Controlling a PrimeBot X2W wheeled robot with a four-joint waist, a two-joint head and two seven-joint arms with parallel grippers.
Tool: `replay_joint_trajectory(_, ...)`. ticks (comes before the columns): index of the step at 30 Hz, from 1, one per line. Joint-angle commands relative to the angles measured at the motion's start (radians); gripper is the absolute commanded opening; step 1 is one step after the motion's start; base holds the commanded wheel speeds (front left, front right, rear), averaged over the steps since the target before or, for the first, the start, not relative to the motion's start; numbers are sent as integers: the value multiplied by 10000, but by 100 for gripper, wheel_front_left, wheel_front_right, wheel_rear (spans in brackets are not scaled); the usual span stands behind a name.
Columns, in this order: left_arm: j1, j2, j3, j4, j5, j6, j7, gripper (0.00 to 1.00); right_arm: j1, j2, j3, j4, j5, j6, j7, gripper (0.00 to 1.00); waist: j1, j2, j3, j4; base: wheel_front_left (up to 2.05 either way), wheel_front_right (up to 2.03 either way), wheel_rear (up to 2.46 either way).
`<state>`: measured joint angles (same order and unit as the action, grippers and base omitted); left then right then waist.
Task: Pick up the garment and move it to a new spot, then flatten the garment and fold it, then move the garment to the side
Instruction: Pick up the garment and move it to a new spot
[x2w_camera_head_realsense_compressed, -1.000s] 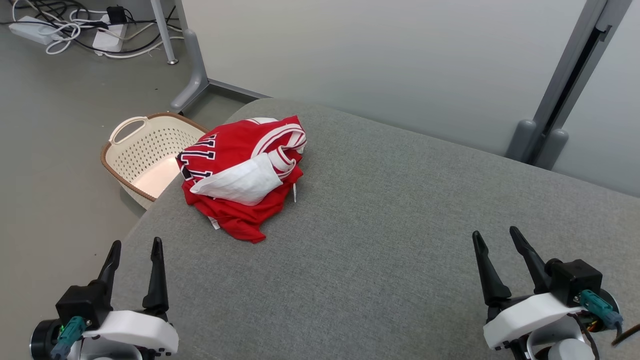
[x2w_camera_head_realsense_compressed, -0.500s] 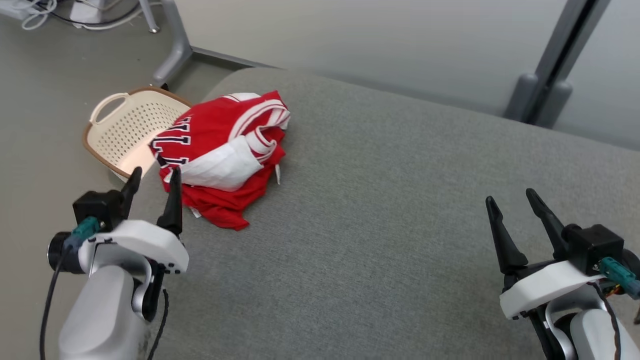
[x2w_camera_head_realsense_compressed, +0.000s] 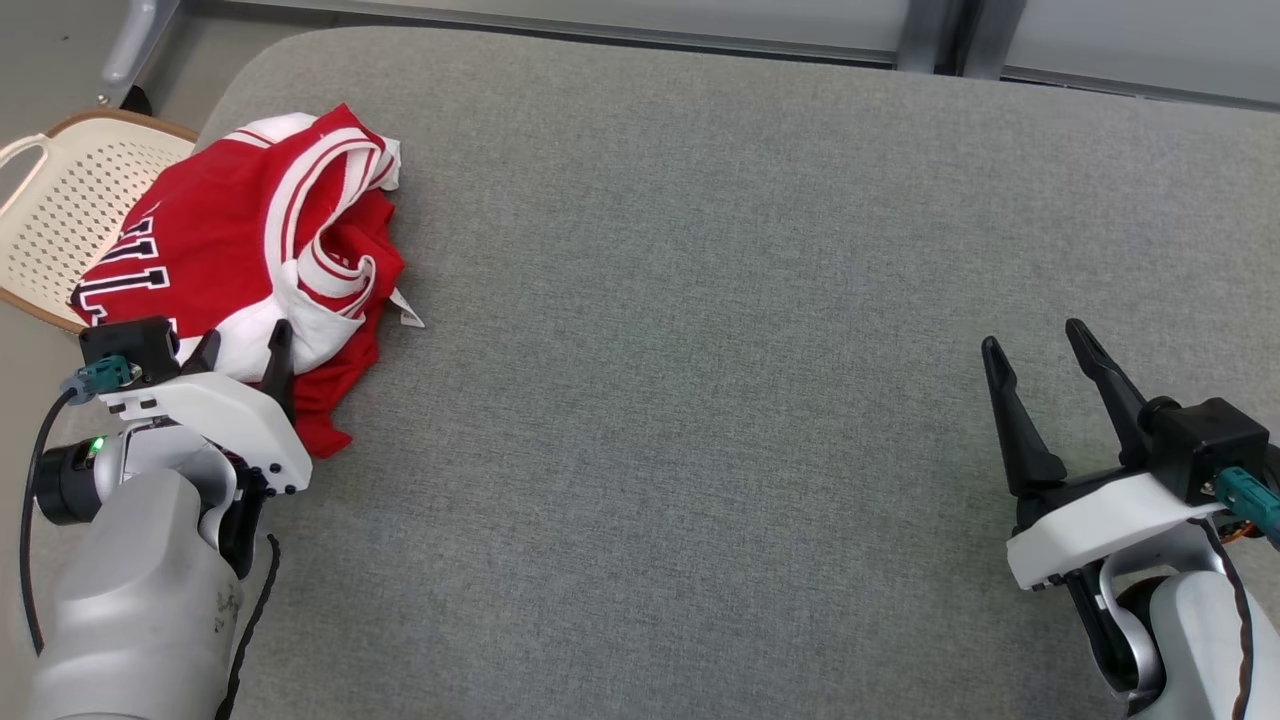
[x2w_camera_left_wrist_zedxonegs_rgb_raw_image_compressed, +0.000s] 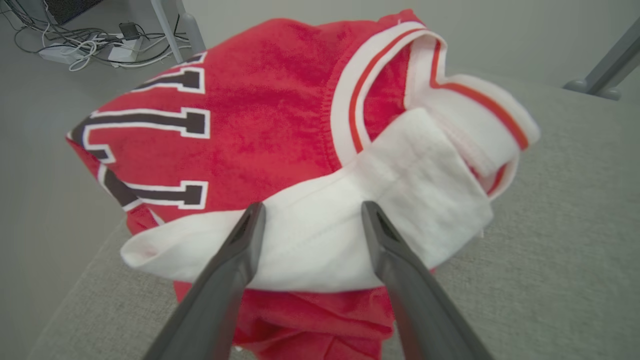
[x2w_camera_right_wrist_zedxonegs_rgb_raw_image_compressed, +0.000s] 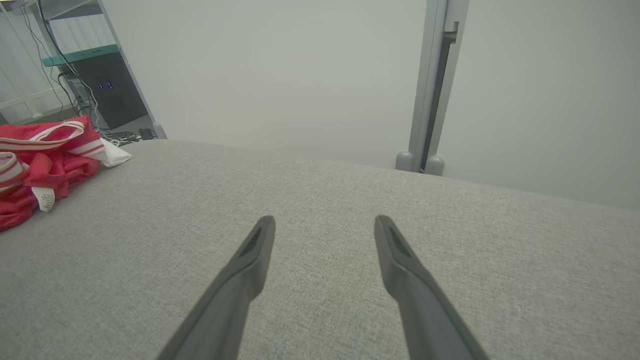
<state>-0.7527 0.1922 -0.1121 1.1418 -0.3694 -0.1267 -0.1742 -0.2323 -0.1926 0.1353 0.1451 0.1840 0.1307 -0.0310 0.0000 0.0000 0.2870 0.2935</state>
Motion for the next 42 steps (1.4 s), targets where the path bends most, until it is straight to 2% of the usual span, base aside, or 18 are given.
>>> replay_joint_trajectory(1, -190, 65, -14, 140, -73, -32, 10, 49, -159, -39, -18, 12, 8, 0, -92, 100, 0, 0, 134, -120, 0, 0, 0)
replay_joint_trajectory(2, -274, 69, -39, 283, -136, -40, 1, 22, -171, -27, -28, 39, 20, 0, -87, 100, 0, 0, 145, -121, 0, 0, 0)
replay_joint_trajectory(3, -343, 105, -48, 425, -199, -46, -30, 0, -179, -10, -40, 65, 29, 0, -105, 100, 0, 0, 157, -115, 0, 0, 0)
replay_joint_trajectory(8, -397, 116, -489, 524, -239, -38, -470, 0, -147, 19, -88, 206, 46, 0, -178, 100, 0, 0, -10, -4, 0, 0, 0)
replay_joint_trajectory(14, 19, 469, -785, -236, -400, -39, -886, 0, 130, 124, -187, 374, 107, 0, -383, 100, 0, 0, -721, 56, 0, 0, 0)
replay_joint_trajectory(18, 508, 772, -509, -1637, -368, -40, -912, 0, 380, 226, -350, 456, 137, 0, -475, 100, 0, 0, -1284, 71, 0, 0, 0)
replay_joint_trajectory(24, 1628, 820, -114, -3887, -7, 78, -916, 0, 865, 351, -599, 449, 140, 0, -577, 100, 0, 0, -2123, -28, 0, 0, 0)
replay_joint_trajectory(25, 2117, 758, -71, -4590, 116, 148, -916, 0, 1060, 416, -680, 423, 151, 0, -616, 100, 0, 0, -2411, -121, 0, 0, 0)
replay_joint_trajectory(33, 3789, 545, -157, -6922, 172, 411, -830, 0, 1691, 651, -753, 171, 180, 0, -571, 100, 0, 0, -3155, -715, 0, 0, 0)
replay_joint_trajectory(42, 5361, 22, -985, -9712, 72, 528, 254, 0, 1855, 837, -440, -102, 351, 0, -429, 100, 0, 0, -3322, -2115, 0, 0, 0)
